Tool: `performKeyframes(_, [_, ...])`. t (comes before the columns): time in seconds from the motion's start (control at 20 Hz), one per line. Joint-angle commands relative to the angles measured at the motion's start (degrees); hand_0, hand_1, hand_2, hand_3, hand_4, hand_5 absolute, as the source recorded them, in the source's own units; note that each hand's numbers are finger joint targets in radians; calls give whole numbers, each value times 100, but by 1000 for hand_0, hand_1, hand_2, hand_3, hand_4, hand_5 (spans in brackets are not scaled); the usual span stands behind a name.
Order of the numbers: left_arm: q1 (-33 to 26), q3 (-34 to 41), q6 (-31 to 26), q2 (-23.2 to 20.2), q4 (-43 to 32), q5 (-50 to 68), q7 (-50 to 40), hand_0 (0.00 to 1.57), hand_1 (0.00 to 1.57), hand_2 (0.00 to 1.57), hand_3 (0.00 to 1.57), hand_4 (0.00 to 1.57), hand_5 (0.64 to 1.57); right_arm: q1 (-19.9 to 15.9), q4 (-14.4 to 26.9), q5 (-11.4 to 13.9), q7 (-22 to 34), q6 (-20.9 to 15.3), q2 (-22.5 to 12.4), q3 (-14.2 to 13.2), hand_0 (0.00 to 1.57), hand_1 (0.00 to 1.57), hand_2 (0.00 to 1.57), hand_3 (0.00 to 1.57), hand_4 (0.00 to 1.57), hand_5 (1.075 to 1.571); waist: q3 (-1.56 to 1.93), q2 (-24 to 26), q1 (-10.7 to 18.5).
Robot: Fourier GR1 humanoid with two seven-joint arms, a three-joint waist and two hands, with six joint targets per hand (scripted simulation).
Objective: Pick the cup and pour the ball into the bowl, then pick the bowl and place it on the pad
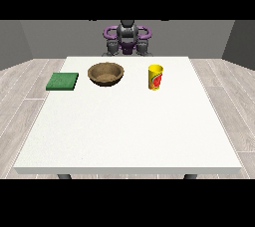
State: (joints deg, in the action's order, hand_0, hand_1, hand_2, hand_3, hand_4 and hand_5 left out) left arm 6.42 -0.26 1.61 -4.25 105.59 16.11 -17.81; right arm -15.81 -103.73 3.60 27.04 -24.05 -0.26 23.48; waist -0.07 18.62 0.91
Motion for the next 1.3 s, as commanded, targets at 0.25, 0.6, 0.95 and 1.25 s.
performKeyframes(0.25, [1606, 833, -121, -539, -705, -239, 1083, 0, 0, 0, 0, 0, 1509, -1068, 37, -125, -835, 556, -247, -646, 0, 0, 0, 0, 0, 1570, 8, -2384, -548])
performKeyframes(0.6, [1863, 1146, -177, -829, -1894, -799, 2397, 0, 0, 0, 0, 0, 1443, -1076, -269, -271, -1125, 870, -229, -714, 0, 0, 0, 0, 0, 1568, 4, -2998, -969])
performKeyframes(0.95, [1093, 1237, -583, -591, -3230, -919, 4255, 0, 0, 0, 0, 0, 1405, -1068, -747, -282, -759, 1033, -497, -1018, 0, 0, 0, 0, 0, 1568, 0, -3203, -936])
performKeyframes(1.25, [1720, 1289, -638, -673, -4262, -962, 4573, 0, 0, 0, 0, 0, 1409, -888, -482, -683, -1230, 1444, -644, -1719, 0, 0, 0, 0, 0, 1569, 6, -3119, -843])
